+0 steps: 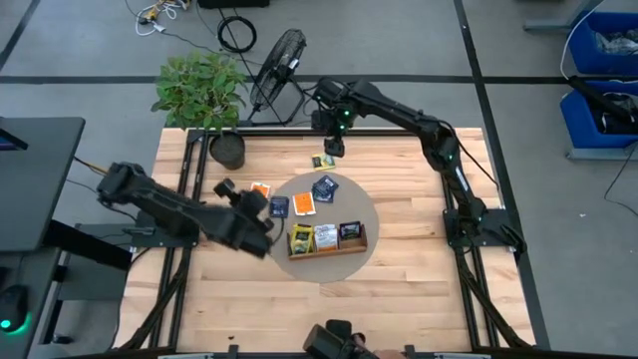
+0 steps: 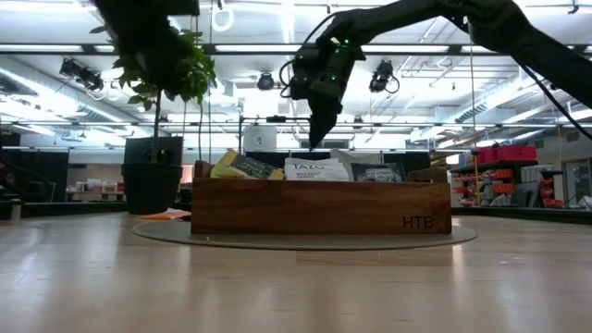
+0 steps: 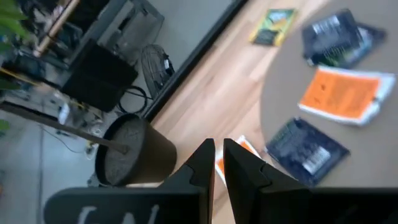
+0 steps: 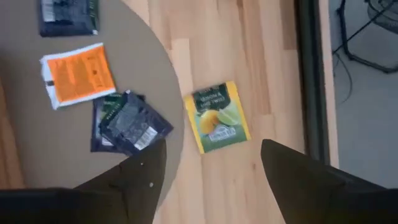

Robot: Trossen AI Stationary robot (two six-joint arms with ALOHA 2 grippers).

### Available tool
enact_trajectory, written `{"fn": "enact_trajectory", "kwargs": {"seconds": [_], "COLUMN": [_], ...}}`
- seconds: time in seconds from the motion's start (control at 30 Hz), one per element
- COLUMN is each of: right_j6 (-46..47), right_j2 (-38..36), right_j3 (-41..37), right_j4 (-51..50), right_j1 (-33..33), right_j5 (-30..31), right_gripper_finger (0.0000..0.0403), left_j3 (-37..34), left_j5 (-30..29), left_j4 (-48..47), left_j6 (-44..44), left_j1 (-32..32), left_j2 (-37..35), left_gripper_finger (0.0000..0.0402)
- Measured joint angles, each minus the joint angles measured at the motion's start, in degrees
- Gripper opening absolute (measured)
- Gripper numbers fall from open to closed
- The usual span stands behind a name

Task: Pick & Place Tea
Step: Put the yellow tea bag into the left section of the wooden organizer

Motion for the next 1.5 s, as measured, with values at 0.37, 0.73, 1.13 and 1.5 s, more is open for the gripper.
{"fn": "enact_trajectory", "kwargs": {"seconds": [0.37,0.73,1.13,1.5], "right_j6": [8.7,42.4,56.7,72.5], "right_j2": [-0.9,0.1,9.1,9.1], "right_j3": [-0.1,0.0,-0.1,-13.8], "right_j4": [-1.0,4.4,1.2,18.0], "right_j1": [1.5,-0.5,-2.7,-7.1], "right_j5": [-1.8,7.3,-7.6,-29.1], "right_gripper_finger": [0.0256,0.0251,0.0289,0.0321], "left_j3": [3.5,3.5,3.5,3.5], "left_j5": [20.3,24.7,25.2,23.6], "left_j4": [19.3,27.0,28.3,28.5], "left_j6": [16.6,11.0,12.6,14.1], "left_j1": [9.3,9.6,7.8,8.9], "left_j2": [-13.8,-14.5,-16.5,-22.3], "left_gripper_finger": [0.0037,0.0037,0.0037,0.0037]}}
